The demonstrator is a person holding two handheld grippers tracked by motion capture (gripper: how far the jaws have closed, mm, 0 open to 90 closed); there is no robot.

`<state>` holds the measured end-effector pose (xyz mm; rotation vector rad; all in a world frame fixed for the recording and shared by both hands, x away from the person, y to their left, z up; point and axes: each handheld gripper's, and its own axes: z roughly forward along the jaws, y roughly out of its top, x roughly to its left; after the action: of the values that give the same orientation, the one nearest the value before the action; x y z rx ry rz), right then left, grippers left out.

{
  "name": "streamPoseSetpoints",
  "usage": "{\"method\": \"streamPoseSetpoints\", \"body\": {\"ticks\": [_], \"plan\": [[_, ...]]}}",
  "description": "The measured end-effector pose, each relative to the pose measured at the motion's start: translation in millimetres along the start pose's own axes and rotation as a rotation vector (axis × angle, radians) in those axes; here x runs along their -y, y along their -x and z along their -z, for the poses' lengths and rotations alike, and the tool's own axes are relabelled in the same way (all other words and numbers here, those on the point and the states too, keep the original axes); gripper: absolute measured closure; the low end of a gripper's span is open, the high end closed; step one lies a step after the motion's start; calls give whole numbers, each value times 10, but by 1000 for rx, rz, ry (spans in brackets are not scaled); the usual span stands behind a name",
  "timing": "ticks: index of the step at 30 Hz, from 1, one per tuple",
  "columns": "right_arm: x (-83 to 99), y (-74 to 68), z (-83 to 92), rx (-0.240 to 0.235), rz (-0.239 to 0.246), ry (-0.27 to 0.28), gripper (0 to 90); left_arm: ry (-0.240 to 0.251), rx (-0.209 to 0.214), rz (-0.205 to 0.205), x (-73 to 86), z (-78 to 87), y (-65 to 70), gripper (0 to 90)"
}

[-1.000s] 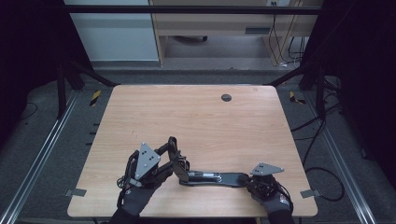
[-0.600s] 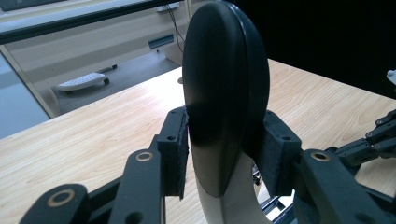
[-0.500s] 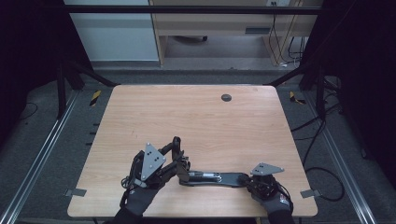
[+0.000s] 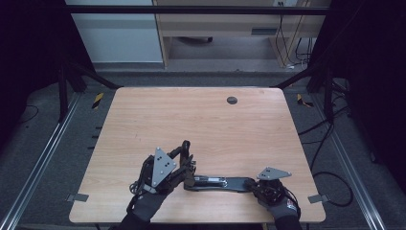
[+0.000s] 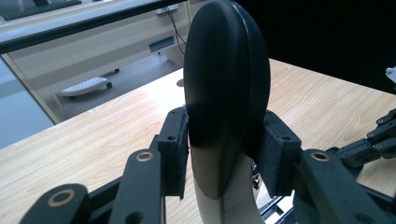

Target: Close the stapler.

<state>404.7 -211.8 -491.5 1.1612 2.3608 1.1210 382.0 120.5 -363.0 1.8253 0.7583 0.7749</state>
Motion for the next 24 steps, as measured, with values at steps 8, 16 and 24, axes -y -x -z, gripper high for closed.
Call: {"method": "streamPoseSetpoints", "body": {"ticks": [8,16,24], "plan": [[0,-1,0,-2,0,0,895,-2,-3,-19,-21,-32,50,577],[0,-1,0,-3,-3,-1,896,-6,-7,-28,-36,-51,85,577],[-1,0,0,-2,-7,-1,899,-7,-10,-39,-50,-76,127,576]]}}
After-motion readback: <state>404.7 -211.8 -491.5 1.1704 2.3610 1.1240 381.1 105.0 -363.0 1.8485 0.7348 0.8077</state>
